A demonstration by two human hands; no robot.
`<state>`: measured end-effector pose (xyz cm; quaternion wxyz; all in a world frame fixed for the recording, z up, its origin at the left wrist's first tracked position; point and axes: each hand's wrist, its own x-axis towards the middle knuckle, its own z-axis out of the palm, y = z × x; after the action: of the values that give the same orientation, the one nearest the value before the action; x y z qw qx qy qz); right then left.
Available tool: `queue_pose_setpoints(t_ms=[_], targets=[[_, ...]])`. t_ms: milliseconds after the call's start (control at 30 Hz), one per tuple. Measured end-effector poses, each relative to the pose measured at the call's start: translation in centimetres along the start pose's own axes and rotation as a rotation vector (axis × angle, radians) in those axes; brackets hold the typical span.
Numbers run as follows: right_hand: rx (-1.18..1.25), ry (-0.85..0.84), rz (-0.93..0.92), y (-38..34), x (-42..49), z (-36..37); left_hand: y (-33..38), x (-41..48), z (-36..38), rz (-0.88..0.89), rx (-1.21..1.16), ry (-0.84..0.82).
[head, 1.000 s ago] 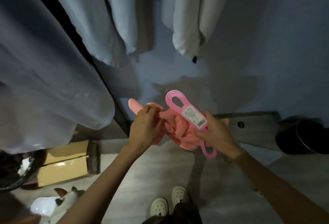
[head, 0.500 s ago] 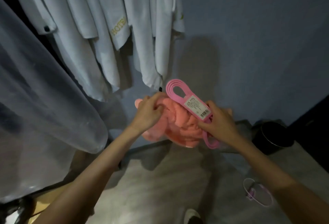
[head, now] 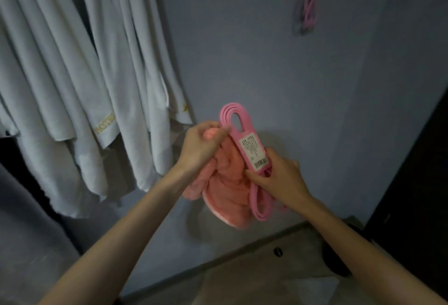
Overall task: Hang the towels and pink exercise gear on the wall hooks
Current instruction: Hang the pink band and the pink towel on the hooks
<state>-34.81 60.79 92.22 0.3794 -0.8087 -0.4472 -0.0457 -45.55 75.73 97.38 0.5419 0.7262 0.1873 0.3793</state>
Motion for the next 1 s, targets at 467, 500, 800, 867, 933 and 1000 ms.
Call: queue_pose_setpoints(t_ms=[467,500,800,867,933,1000], targets=[[0.661,-0.032,-0.105,3.7,14.4,-13.1,12.3,11.5,9.9,0.209,0.078,0.078],[0.699,-0.027,-0.116,3.5,15.5,-13.8,13.1,12.6,10.1,0.232,0.090,0.079],[0.821,0.130,-0.216,0.1,27.3,-18.6,19.4,23.4,8.8,0.415,0.177,0.132],[0.817,0.179,-0.255,-0.7,30.1,-19.3,20.6,26.0,8.6,0.468,0.180,0.134],[0.826,0.217,-0.282,-1.3,32.6,-20.1,21.6,28.6,8.7,0.509,0.158,0.114],[0.854,0.248,-0.309,-1.6,34.9,-20.9,22.7,31.1,9.2,0.551,0.135,0.085]])
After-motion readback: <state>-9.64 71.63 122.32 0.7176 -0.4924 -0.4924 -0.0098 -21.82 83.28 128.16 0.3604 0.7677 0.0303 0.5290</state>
